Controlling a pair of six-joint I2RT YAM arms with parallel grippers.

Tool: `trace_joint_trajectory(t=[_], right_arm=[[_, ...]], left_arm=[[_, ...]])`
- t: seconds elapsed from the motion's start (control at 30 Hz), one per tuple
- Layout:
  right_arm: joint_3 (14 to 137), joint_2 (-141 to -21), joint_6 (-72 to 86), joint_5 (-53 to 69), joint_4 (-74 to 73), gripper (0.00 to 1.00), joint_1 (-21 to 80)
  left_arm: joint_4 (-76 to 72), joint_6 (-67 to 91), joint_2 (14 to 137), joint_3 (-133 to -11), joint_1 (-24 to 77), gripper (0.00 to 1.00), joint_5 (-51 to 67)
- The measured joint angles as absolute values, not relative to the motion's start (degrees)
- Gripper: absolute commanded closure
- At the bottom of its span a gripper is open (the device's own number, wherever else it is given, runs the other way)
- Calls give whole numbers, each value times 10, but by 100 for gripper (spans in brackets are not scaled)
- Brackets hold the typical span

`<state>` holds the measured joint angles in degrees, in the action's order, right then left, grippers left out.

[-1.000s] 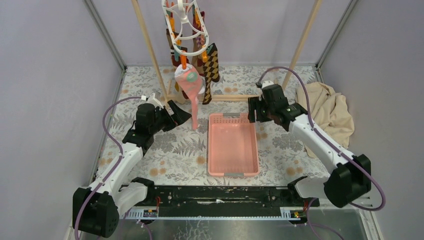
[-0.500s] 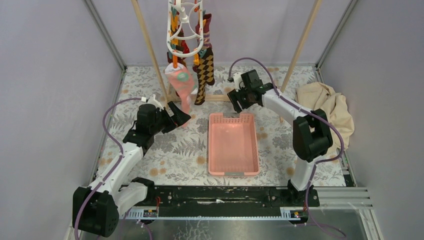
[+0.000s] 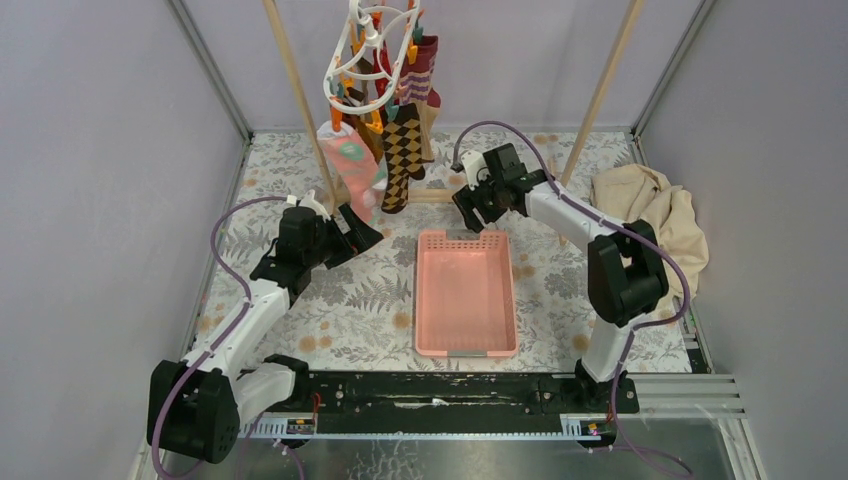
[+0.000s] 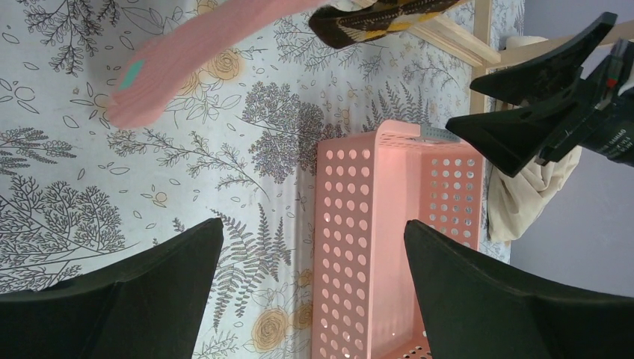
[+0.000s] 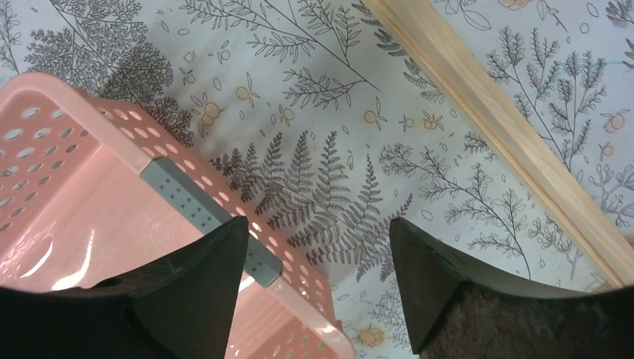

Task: Remove the socks clipped to the hanger
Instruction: Adjust the bin at the center of the board.

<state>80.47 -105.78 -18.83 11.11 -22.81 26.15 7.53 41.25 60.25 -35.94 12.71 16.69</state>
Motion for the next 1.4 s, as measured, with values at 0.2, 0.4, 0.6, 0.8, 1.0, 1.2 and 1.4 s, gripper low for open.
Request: trace_joint_trajectory(t=[0.2,0.4,0.6,0.8,1.0,1.2,1.4], right_arm=[[773,-1009,-181,118,-203,24,262],[769,-987,-177,184,-200,26,262],[777,-1015,-184,220,-233,27,264],[801,-1069,-195,201,-253,28,273],[803,-1079,-200,153,-263,37,293],[795,-1079,-192,114,-257,60,309],[774,-1067,-164,78,-250,79,312]], left_arm=[[74,413,605,-359,129,1,167],[74,413,605,-359,131,1,167],[79,412,604,-361,131,1,167],[98,410,594,-378,131,1,166],[104,410,587,-379,132,1,165],[106,410,587,-379,135,1,165],[108,409,587,-379,135,1,165]])
